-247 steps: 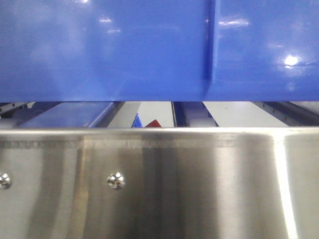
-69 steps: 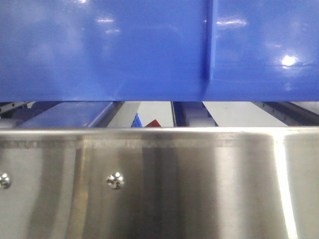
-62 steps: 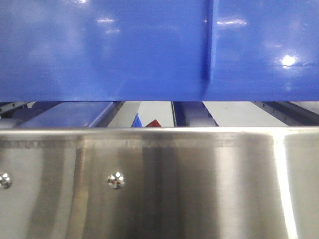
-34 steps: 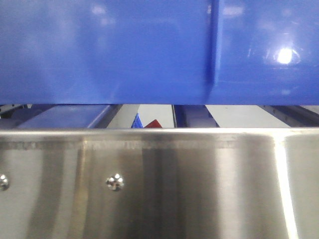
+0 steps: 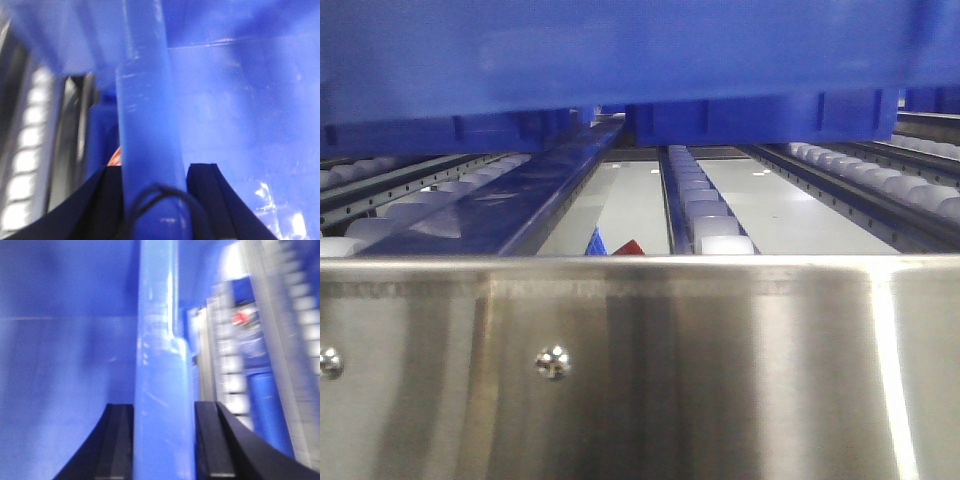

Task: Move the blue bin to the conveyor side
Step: 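Lift the blue bin with both grippers and pull it off the rack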

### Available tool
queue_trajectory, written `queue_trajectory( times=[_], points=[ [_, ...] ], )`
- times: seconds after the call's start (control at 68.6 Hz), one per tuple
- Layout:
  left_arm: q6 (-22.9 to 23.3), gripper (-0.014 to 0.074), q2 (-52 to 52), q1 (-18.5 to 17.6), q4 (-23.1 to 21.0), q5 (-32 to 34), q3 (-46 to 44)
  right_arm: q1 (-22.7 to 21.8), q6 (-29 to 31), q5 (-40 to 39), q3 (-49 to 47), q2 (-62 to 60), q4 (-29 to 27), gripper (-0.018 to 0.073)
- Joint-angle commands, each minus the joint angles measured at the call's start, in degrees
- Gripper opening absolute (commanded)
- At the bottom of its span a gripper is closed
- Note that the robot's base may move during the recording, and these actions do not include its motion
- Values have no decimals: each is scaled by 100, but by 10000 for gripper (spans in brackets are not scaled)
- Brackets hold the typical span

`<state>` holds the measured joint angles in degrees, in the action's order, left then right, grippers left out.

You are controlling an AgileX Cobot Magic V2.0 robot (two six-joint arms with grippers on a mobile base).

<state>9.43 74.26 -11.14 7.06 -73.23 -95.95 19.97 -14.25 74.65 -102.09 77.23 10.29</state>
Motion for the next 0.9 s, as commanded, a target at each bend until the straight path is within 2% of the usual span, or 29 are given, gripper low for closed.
queue_trajectory(
  times=[0.0,0.146,0.233,0.569,0.889],
  points=[
    [222,-16,-130,-313,135,327,-138,-194,139,-469,-121,-223,48,-76],
    [366,-16,-130,-459,381,327,-138,-286,364,-469,-111,-316,24,-76],
    [473,-16,-130,-459,380,327,-138,-286,458,-469,-98,-316,-81,-76],
    [473,-16,131,-459,354,327,-138,-286,470,-469,330,-316,-92,-76],
    [473,-16,15,-459,379,399,-138,-286,470,-469,361,-548,-92,-76]
  ],
)
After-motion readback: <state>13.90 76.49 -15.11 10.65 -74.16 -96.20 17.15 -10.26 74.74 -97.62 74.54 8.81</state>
